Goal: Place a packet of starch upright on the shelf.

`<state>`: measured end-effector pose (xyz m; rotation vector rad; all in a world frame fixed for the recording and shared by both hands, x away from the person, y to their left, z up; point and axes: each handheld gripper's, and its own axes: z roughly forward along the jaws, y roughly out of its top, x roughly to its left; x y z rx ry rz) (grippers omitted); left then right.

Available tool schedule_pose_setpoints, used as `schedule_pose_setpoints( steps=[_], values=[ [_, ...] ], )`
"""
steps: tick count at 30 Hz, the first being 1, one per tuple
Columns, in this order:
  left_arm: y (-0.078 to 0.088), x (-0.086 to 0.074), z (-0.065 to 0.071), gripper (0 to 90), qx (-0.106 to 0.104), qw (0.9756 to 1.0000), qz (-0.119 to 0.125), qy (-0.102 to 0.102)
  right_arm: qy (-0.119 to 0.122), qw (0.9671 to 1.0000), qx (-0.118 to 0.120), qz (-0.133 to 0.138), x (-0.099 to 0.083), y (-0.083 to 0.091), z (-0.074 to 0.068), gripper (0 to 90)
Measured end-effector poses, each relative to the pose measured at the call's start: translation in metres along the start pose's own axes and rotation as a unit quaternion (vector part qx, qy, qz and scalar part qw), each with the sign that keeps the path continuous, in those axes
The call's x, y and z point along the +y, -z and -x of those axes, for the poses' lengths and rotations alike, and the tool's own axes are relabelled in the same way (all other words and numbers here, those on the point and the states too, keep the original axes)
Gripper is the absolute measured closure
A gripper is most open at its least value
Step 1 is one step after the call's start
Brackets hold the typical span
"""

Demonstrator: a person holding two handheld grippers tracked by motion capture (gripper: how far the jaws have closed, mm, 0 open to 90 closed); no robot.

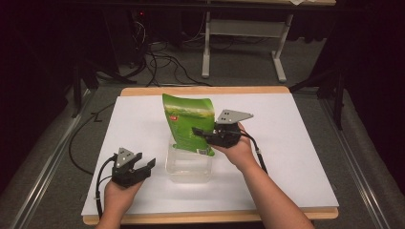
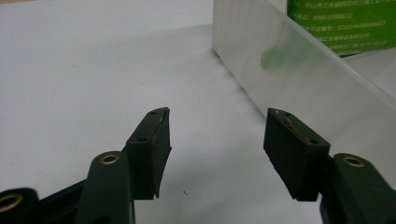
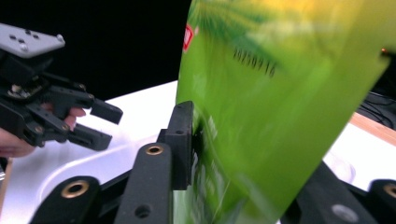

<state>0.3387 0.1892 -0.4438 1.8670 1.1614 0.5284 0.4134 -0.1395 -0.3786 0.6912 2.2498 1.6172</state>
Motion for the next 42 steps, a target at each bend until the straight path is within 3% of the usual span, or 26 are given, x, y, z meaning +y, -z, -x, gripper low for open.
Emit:
schedule_pose_setpoints(
  steps=[5, 10, 11, 14, 21, 26, 35, 42],
  values=[
    [0.001, 0.000, 0.000, 41.6, 0.000, 1.0000, 0.002, 0.000, 0.004, 0.9996, -0.027, -0.011, -0.012, 0.006, -0.007, 59.4],
    [0.001, 0.000, 0.000, 41.6, -0.001, 1.0000, 0.002, 0.000, 0.010, 0.9989, -0.040, -0.020, -0.018, 0.010, -0.011, 62.2],
    [0.001, 0.000, 0.000, 41.6, -0.001, 1.0000, 0.002, 0.000, 0.010, 0.9992, -0.033, -0.021, -0.018, 0.010, -0.012, 74.7],
    [0.001, 0.000, 0.000, 41.6, -0.001, 1.0000, 0.002, 0.000, 0.025, 0.9991, -0.028, -0.023, -0.016, 0.008, -0.013, 83.7],
    [0.001, 0.000, -0.001, 41.6, 0.000, 1.0000, 0.003, 0.003, 0.040, 0.9985, -0.001, -0.038, -0.011, -0.005, -0.001, 85.0],
    [0.001, 0.000, -0.002, 41.6, 0.000, 1.0000, 0.001, 0.003, 0.032, 0.9987, 0.020, -0.036, -0.014, -0.015, 0.002, 85.4],
    [0.001, 0.000, -0.001, 41.6, 0.000, 1.0000, 0.002, 0.003, -0.007, 0.9997, 0.025, -0.002, -0.032, -0.018, 0.006, 85.6],
    [0.001, 0.000, 0.000, 41.6, 0.000, 1.0000, 0.002, 0.002, -0.008, 0.9998, 0.018, 0.003, -0.036, -0.016, 0.004, 85.4]
  ],
)
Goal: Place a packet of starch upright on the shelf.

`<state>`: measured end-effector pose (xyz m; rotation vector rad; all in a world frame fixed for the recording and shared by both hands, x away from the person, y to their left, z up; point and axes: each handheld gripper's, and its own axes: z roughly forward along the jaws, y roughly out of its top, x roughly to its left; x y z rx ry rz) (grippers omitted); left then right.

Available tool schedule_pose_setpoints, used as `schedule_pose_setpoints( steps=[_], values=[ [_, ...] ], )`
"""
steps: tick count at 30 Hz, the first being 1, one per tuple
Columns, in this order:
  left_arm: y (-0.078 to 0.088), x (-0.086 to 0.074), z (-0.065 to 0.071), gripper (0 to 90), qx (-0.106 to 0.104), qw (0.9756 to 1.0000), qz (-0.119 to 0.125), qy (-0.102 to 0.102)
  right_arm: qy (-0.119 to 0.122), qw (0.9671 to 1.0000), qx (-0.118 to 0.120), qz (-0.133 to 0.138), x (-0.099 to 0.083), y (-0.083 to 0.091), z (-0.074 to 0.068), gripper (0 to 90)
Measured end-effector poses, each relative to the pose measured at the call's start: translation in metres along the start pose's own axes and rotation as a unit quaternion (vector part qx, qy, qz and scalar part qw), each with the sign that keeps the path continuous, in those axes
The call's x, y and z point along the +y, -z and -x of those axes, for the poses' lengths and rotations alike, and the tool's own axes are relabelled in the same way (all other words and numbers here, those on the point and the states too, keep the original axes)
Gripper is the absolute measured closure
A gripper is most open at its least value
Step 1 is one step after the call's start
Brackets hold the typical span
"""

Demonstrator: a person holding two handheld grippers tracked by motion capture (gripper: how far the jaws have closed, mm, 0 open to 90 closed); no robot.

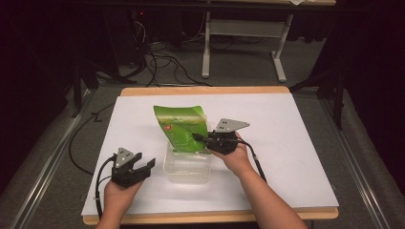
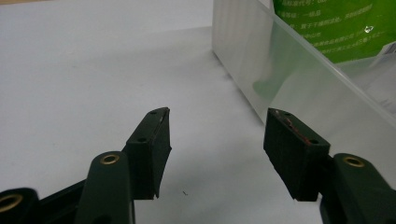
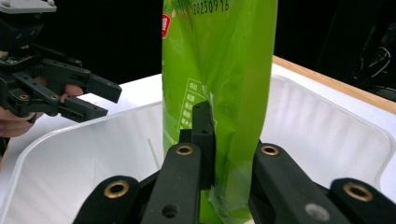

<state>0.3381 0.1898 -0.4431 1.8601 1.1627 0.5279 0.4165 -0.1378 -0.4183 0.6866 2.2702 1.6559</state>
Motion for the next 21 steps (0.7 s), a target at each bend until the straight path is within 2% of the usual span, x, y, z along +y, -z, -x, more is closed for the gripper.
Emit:
schedule_pose_setpoints(
  steps=[7, 14, 19, 21],
  values=[
    [-0.0008, 0.0000, 0.0009, 41.7, -0.002, 1.0000, -0.001, -0.002, 0.006, 0.9998, -0.016, -0.012, -0.0043, -0.0011, -0.0048, 84.9],
    [0.0000, 0.0002, 0.0013, 41.7, -0.002, 1.0000, 0.000, -0.002, -0.012, 0.9997, -0.019, -0.012, -0.0047, -0.0009, -0.0054, 84.3],
    [-0.0005, 0.0003, 0.0011, 41.7, -0.003, 1.0000, 0.000, -0.002, -0.019, 0.9993, -0.029, -0.015, -0.0033, 0.0022, -0.0056, 74.7],
    [-0.0006, 0.0004, 0.0012, 41.7, -0.004, 1.0000, 0.000, -0.003, -0.022, 0.9991, -0.033, -0.013, -0.0018, 0.0062, -0.0051, 73.7]
  ],
)
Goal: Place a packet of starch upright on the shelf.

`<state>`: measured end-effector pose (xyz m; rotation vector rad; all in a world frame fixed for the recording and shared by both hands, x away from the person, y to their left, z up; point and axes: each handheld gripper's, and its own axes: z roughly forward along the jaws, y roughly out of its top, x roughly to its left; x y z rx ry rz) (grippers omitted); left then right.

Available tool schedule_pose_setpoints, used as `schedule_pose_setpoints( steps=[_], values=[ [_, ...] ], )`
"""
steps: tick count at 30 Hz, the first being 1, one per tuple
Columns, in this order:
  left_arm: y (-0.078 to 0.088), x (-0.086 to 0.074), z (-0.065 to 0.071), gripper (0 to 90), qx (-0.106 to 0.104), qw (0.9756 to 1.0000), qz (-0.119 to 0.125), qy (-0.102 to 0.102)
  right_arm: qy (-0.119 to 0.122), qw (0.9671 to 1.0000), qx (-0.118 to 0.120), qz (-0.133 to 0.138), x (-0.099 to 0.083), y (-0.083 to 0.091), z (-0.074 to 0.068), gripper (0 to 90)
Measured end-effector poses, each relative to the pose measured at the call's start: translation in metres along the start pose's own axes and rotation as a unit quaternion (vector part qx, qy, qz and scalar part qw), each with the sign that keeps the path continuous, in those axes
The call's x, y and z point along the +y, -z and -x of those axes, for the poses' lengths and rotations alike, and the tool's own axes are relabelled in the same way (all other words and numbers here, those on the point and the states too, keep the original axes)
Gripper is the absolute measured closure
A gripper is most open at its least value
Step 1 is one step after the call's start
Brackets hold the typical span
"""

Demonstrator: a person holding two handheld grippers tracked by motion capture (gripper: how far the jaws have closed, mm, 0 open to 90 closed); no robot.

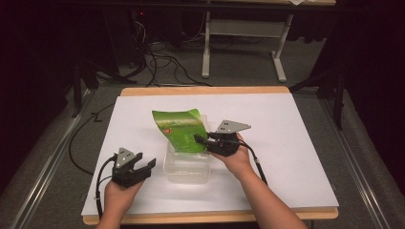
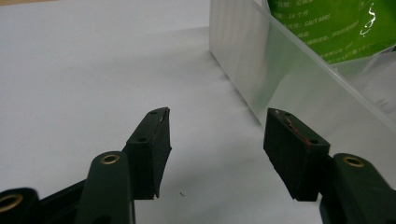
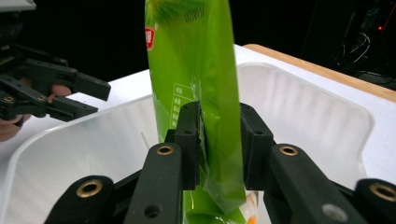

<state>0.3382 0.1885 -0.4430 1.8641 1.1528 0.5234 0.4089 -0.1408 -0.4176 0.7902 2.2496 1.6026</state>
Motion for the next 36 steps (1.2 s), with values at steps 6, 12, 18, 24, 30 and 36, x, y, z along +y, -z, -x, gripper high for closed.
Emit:
schedule_pose_setpoints(
  steps=[6, 12, 18, 24, 30, 36],
  values=[
    [0.001, 0.000, 0.000, 41.7, -0.001, 1.0000, 0.000, -0.001, -0.001, 1.0000, -0.007, 0.002, 0.003, 0.010, -0.002, 78.0],
    [0.001, 0.000, 0.001, 41.7, 0.000, 1.0000, 0.000, -0.001, 0.010, 0.9998, -0.015, -0.009, 0.004, 0.010, -0.005, 85.9],
    [0.001, 0.000, 0.000, 41.7, -0.001, 1.0000, 0.000, -0.001, 0.005, 0.9998, -0.016, -0.007, 0.002, 0.011, -0.007, 86.1],
    [0.001, 0.000, 0.000, 41.7, -0.001, 1.0000, 0.002, -0.001, -0.001, 0.9997, -0.021, -0.010, -0.003, 0.012, -0.006, 86.2],
    [0.000, 0.000, 0.001, 41.7, -0.002, 1.0000, 0.001, -0.001, -0.013, 0.9994, -0.025, -0.020, -0.016, 0.014, -0.002, 86.3],
    [0.001, 0.000, 0.001, 41.7, -0.002, 1.0000, 0.001, -0.001, -0.022, 0.9991, -0.028, -0.025, -0.025, 0.016, 0.000, 86.4]
  ],
)
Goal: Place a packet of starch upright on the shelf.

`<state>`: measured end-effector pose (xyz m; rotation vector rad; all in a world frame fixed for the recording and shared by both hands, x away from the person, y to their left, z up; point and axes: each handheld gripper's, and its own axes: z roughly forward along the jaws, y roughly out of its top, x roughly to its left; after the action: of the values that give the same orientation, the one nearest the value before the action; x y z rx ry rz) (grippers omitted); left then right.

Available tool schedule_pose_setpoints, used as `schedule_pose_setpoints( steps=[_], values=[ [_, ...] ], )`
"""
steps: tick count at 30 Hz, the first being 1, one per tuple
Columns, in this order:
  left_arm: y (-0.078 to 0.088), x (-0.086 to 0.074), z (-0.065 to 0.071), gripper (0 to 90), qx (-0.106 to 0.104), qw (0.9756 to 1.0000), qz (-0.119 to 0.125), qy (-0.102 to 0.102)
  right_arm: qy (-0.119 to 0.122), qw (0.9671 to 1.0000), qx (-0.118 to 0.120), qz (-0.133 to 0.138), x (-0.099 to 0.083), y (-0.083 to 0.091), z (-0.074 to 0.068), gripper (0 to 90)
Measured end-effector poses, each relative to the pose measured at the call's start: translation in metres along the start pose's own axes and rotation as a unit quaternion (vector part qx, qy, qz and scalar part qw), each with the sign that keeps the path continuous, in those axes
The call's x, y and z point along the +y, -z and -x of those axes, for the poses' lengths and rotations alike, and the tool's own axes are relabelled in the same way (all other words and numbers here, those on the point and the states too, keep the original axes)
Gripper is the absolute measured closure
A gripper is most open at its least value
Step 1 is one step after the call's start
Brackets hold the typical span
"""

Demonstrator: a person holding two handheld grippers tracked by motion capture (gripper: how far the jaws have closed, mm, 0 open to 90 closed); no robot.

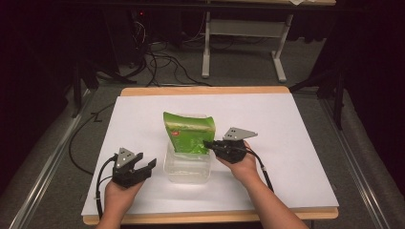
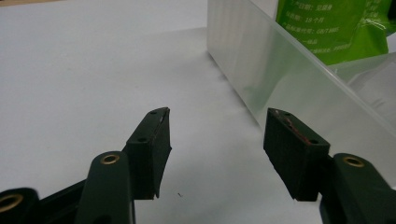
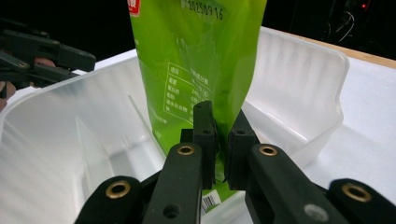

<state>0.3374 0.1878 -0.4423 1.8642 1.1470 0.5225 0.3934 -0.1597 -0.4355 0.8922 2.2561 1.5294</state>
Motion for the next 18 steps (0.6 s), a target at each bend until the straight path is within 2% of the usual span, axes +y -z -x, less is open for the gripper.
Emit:
schedule_pose_setpoints(
  steps=[18],
  values=[
    [-0.0004, -0.0003, 0.0006, 41.7, 0.000, 1.0000, -0.001, -0.001, 0.001, 1.0000, -0.003, -0.003, -0.0065, -0.0001, -0.0005, 86.4]
  ],
)
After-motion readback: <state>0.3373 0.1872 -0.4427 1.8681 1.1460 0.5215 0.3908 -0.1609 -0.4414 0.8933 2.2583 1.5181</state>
